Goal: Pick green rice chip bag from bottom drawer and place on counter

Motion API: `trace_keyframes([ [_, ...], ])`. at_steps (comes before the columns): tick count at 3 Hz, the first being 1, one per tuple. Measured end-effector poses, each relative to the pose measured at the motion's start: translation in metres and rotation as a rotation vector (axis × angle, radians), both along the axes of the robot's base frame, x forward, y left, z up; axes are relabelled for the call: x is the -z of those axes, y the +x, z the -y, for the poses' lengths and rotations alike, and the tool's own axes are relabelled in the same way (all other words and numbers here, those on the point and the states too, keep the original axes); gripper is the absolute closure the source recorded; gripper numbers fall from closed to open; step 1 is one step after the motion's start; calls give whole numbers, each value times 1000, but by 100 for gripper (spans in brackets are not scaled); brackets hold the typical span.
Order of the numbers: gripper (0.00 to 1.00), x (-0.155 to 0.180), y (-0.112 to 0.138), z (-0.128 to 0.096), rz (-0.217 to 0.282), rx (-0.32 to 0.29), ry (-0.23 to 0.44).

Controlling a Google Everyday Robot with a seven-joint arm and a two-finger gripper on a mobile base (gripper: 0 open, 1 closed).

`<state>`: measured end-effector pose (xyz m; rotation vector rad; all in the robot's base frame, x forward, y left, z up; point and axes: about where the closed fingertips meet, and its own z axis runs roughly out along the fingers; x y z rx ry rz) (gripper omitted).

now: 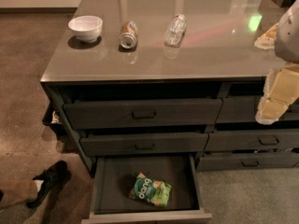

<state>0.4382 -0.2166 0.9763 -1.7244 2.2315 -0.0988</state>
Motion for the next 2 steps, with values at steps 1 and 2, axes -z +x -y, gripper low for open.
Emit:
trace_keyframes([
  [1, 0, 0, 0, 0, 0, 0, 0],
  [2, 0, 0, 2, 0, 1, 4, 13],
])
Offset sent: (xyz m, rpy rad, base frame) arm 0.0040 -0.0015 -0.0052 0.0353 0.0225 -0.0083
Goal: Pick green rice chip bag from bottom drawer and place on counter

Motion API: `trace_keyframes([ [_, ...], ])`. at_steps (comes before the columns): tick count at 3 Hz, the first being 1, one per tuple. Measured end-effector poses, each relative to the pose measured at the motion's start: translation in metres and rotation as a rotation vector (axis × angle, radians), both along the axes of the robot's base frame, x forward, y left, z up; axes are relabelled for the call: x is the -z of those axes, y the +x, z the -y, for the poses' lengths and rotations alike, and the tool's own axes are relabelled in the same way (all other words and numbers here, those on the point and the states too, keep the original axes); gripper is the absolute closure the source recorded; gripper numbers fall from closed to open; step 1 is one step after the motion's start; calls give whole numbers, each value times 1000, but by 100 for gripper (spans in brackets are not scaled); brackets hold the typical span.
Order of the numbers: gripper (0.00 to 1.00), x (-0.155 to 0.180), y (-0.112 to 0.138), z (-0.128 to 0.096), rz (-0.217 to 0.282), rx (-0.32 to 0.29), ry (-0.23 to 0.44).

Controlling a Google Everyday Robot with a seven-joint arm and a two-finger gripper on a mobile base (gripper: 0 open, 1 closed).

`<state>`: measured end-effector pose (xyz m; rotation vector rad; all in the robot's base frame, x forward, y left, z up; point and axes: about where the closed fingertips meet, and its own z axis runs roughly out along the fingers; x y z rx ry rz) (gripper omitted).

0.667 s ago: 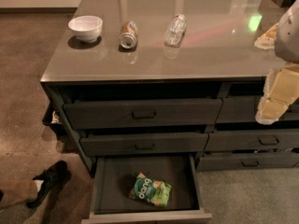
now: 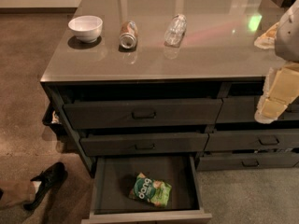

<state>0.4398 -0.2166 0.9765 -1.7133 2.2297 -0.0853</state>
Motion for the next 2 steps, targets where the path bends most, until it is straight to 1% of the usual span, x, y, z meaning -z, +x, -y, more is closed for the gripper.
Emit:
trace_keyframes([
  [1, 0, 31, 4, -8, -14, 6, 30],
  [2, 0, 87, 9, -28, -26, 39, 83],
])
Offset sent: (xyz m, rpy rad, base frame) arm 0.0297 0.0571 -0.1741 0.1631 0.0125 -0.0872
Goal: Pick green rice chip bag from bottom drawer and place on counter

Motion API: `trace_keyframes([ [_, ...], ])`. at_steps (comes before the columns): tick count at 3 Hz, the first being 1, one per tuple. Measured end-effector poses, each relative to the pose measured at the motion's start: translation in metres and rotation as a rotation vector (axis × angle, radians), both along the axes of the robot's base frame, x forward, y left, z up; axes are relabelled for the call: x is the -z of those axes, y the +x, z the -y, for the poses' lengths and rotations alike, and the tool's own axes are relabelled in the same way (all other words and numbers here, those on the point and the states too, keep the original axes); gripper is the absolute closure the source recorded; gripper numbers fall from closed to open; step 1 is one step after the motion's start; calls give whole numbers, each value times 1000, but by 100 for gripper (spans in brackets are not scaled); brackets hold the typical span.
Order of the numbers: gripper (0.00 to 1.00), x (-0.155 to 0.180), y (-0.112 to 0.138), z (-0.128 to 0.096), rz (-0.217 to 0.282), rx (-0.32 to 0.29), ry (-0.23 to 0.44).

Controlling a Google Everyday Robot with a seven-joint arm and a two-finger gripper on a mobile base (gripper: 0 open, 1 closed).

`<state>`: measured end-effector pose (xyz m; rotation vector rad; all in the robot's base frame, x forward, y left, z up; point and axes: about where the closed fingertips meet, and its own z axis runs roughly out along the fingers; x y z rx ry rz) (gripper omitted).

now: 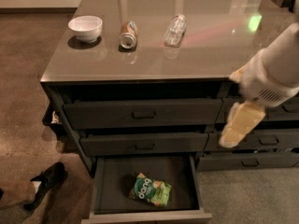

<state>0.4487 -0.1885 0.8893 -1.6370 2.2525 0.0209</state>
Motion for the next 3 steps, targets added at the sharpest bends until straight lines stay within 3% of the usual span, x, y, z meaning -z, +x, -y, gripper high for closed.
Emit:
trace_keyframes([
  [1, 0, 74, 4, -33, -35, 6, 69],
  [2, 0, 142, 22, -70, -30, -63, 135],
  [3, 0, 209, 54, -101, 41, -154, 223],
])
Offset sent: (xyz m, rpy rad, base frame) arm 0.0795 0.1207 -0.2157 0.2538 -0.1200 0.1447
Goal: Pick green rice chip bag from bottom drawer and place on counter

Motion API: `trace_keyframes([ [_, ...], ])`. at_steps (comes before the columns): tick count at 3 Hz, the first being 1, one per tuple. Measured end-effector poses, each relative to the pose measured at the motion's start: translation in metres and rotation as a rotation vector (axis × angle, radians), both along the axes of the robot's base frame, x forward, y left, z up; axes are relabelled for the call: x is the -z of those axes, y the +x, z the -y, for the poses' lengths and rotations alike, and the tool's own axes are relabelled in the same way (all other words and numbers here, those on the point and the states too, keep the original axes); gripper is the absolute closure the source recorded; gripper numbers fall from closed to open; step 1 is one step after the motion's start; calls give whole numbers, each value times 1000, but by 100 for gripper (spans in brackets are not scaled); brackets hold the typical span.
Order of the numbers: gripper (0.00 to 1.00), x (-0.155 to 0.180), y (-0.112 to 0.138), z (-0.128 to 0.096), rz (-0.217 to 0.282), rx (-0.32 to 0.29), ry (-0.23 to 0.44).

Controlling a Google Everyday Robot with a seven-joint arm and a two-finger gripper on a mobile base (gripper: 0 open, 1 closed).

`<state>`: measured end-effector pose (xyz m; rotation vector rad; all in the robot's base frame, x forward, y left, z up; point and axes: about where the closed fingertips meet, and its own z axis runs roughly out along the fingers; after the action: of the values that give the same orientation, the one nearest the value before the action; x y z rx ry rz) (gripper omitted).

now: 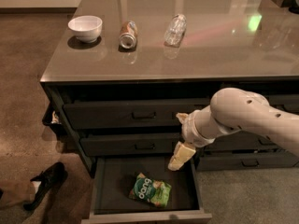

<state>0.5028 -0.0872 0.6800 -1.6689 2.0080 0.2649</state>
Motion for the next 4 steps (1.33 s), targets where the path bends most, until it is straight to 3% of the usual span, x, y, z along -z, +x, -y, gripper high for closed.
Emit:
trace_keyframes([
  [1, 0, 0, 0, 0, 0, 0, 0],
  [2, 0, 22, -1, -3, -31, -19, 6],
  [3, 0, 84, -14, -15, -100, -82, 55],
  [4, 0, 158, -29, -39, -144, -159, 145],
])
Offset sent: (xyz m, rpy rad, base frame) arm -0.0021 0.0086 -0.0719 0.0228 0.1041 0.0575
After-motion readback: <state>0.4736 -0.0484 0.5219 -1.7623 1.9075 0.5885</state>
